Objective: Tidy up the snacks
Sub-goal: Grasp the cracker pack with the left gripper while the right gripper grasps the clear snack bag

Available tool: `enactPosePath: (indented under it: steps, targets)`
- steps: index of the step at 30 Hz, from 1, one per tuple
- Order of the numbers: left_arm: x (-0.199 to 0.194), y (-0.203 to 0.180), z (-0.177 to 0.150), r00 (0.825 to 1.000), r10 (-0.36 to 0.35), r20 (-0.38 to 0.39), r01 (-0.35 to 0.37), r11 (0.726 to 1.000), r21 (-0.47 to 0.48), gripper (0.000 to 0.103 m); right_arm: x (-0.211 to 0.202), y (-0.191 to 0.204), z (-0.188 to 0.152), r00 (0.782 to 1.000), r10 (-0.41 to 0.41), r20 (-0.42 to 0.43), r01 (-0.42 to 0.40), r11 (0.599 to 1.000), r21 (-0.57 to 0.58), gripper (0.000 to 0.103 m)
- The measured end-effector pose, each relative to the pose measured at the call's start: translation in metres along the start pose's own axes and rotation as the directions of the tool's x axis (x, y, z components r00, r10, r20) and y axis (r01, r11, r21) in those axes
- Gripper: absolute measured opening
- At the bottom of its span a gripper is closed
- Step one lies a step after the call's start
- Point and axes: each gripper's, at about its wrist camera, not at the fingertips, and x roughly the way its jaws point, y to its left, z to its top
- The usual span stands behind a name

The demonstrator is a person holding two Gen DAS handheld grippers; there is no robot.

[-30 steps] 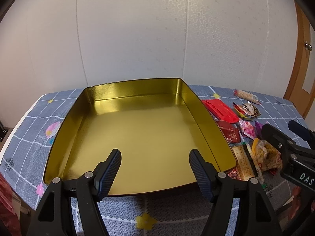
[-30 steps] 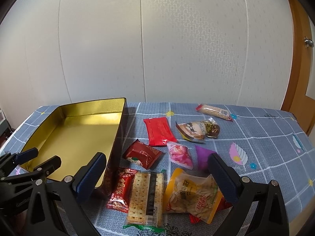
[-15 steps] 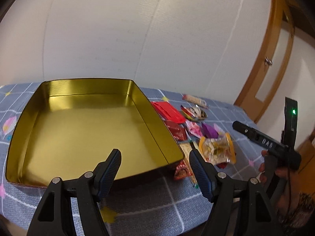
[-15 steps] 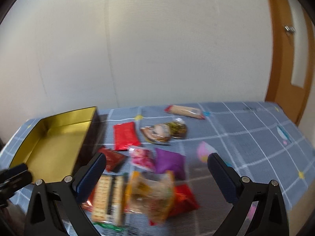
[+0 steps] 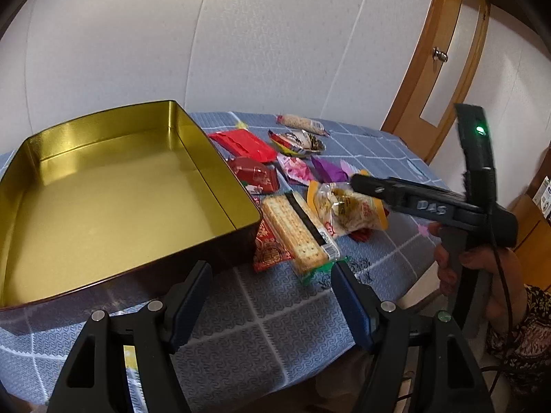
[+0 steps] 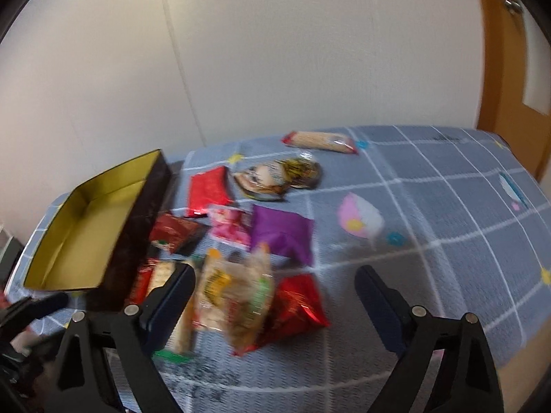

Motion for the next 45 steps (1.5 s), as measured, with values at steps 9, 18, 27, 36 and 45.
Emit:
enactPosePath:
  steps: [9, 18, 27, 36, 45]
  targets:
    - [0.002, -0.005, -0.001, 1.0, -0.024, -0.016, 0.024, 1.0, -0.005, 0.073, 0.037, 0.025, -0.005, 0.991, 0.041, -0.124, -0.052, 0.995, -0.082, 0.054]
    - [0.043, -0.035, 0.009, 0.996, 0.057, -0.073, -0.058, 0.998, -0.01, 0.073, 0.026, 0.007, -0.005, 0.995, 0.003, -0.097, -0.008, 0.999, -0.052, 0.047]
    - [0.087, -0.054, 0.018, 0.977, 0.134, -0.164, -0.139, 0.99, -0.018, 0.071, 0.017, -0.022, 0.004, 0.999, -0.021, -0.048, 0.023, 0.999, 0.039, 0.031]
    - [0.108, -0.052, 0.04, 0.973, 0.12, -0.198, -0.139, 0.987, -0.082, 0.073, 0.02, -0.029, 0.005, 0.997, 0.027, -0.072, -0.021, 0.997, 0.078, 0.034]
    - [0.114, -0.064, 0.042, 0.962, 0.149, -0.228, -0.175, 0.979, -0.102, 0.073, 0.04, -0.02, 0.005, 0.989, 0.085, -0.124, -0.079, 0.996, 0.052, 0.034]
